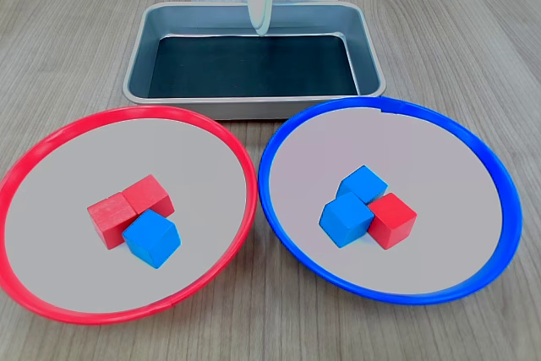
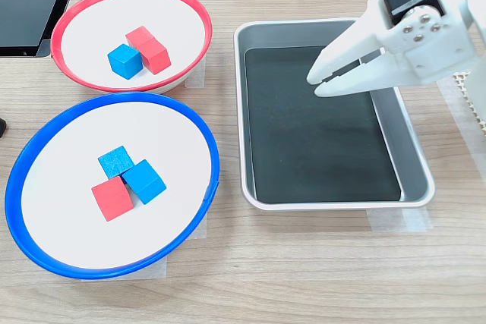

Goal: Relocate any misplaced blocks to their matching dishes.

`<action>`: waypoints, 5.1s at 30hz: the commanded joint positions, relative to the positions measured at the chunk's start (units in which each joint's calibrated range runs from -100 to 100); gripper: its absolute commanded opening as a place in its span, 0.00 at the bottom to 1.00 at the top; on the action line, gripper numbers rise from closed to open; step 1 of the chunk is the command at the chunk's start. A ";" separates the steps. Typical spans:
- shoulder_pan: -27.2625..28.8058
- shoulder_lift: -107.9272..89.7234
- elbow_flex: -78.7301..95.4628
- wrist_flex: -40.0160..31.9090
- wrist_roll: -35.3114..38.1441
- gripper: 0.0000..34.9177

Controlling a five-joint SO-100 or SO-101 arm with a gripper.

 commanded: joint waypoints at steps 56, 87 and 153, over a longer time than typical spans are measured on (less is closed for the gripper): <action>0.40 -0.17 -0.09 -0.36 0.05 0.01; 1.53 71.22 -75.01 4.10 0.93 0.01; 9.91 149.25 -157.21 24.24 -12.41 0.46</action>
